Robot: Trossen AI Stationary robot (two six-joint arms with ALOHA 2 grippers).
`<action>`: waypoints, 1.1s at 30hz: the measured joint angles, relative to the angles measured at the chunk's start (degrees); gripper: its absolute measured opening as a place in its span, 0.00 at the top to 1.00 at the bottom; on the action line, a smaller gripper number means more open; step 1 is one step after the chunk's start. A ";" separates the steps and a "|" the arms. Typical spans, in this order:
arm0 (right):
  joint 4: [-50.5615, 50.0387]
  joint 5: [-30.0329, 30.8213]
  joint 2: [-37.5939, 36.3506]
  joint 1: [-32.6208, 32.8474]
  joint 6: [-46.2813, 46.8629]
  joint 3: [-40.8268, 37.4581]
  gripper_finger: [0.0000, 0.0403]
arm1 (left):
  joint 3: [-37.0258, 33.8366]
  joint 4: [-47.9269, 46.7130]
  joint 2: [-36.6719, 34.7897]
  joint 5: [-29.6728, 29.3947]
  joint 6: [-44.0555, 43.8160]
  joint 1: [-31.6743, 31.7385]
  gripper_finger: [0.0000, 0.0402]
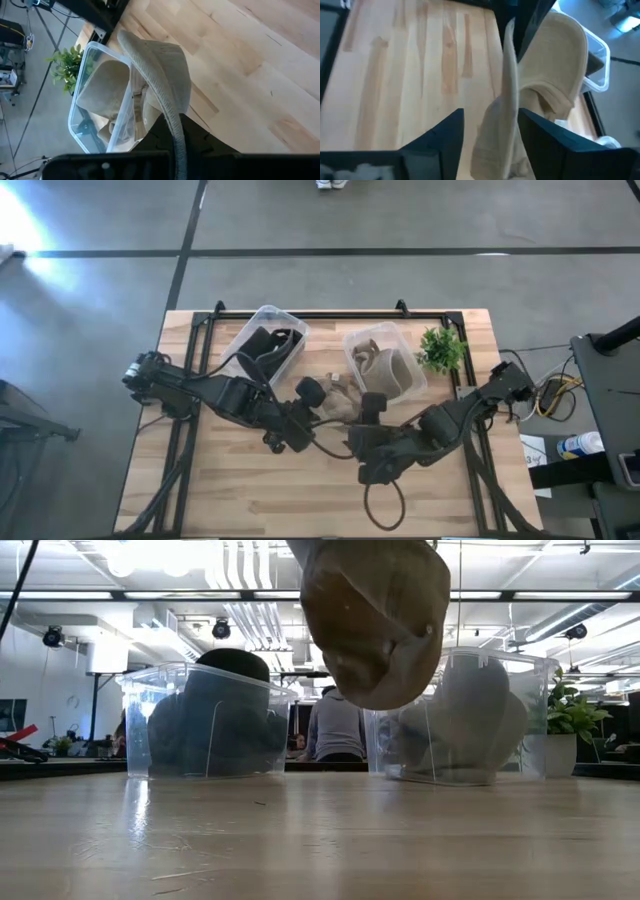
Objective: Pick & Place hat
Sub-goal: Put the brown cap into the right transparent bin
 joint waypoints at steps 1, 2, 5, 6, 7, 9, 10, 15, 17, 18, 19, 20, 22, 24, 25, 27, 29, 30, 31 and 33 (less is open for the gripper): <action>-1.72 0.00 0.79 0.00 0.32 1.69 0.52 | 0.00 -0.26 0.00 0.00 0.02 0.00 0.98; -3.36 0.02 1.36 0.00 0.79 3.27 0.51 | 0.00 -0.51 0.00 -0.04 0.02 0.00 0.98; -4.84 0.14 2.17 0.00 0.59 6.42 0.49 | 0.00 -0.54 0.00 -0.73 0.58 0.00 0.98; -4.79 0.17 2.45 -0.21 0.02 6.73 0.49 | -0.02 -0.35 0.00 -0.74 1.02 0.00 0.98; -4.22 0.15 2.79 -0.52 -0.44 6.99 0.49 | -0.02 -0.06 0.00 -0.77 1.41 -0.07 0.98; -4.18 -0.06 3.60 -1.19 -0.70 7.05 0.49 | -0.02 0.65 0.00 -0.91 1.62 -0.14 0.98; -4.16 -0.09 4.04 -1.70 -0.49 7.03 0.49 | -0.02 0.73 0.00 -0.90 1.62 -0.21 0.98; -2.59 -2.60 4.64 -2.72 0.60 6.62 0.52 | -0.04 0.69 0.00 -0.94 1.55 -0.88 0.98; -1.35 -3.92 4.74 -2.93 0.61 6.29 0.54 | -0.04 0.69 0.00 -0.90 1.62 -1.27 0.98; -0.28 -4.12 4.74 -3.08 0.61 6.05 0.56 | -0.04 0.69 0.00 -0.87 1.62 -1.38 0.98; 0.44 -4.21 4.74 -3.31 0.61 5.86 0.57 | -0.04 0.71 0.00 -0.87 1.64 -1.42 0.98; 0.54 -4.22 4.74 -3.52 0.77 5.75 0.59 | -0.04 0.75 0.00 -0.88 1.64 -1.46 0.98; 0.66 -4.32 4.72 -4.00 1.20 5.46 0.64 | -0.04 1.01 0.00 -0.87 1.64 -1.61 0.98; 1.80 -5.01 4.72 -4.46 1.25 4.77 0.68 | -0.04 1.53 0.00 -0.91 1.66 -1.91 0.98; 2.66 -5.38 4.72 -4.60 1.25 4.42 0.71 | -0.04 1.63 0.00 -0.92 1.66 -2.05 0.98; 4.01 -7.21 4.72 -5.03 1.28 3.81 0.75 | -0.04 1.64 -0.02 -0.90 1.58 -2.30 0.98; 4.58 -9.06 4.72 -5.38 1.93 3.64 0.80 | -0.04 1.65 -0.02 -0.82 1.21 -2.38 0.98; 4.56 -9.18 4.72 -5.52 2.50 3.61 0.83 | -0.04 1.65 -0.02 -0.69 0.93 -2.38 0.97; 4.50 -9.18 4.72 -5.55 3.11 3.60 0.86 | -0.04 1.65 -0.02 -0.66 0.46 -2.36 0.97; 4.48 -9.15 4.65 -5.60 4.07 3.55 0.92 | -0.04 1.51 -0.09 -0.68 -1.11 -2.42 0.95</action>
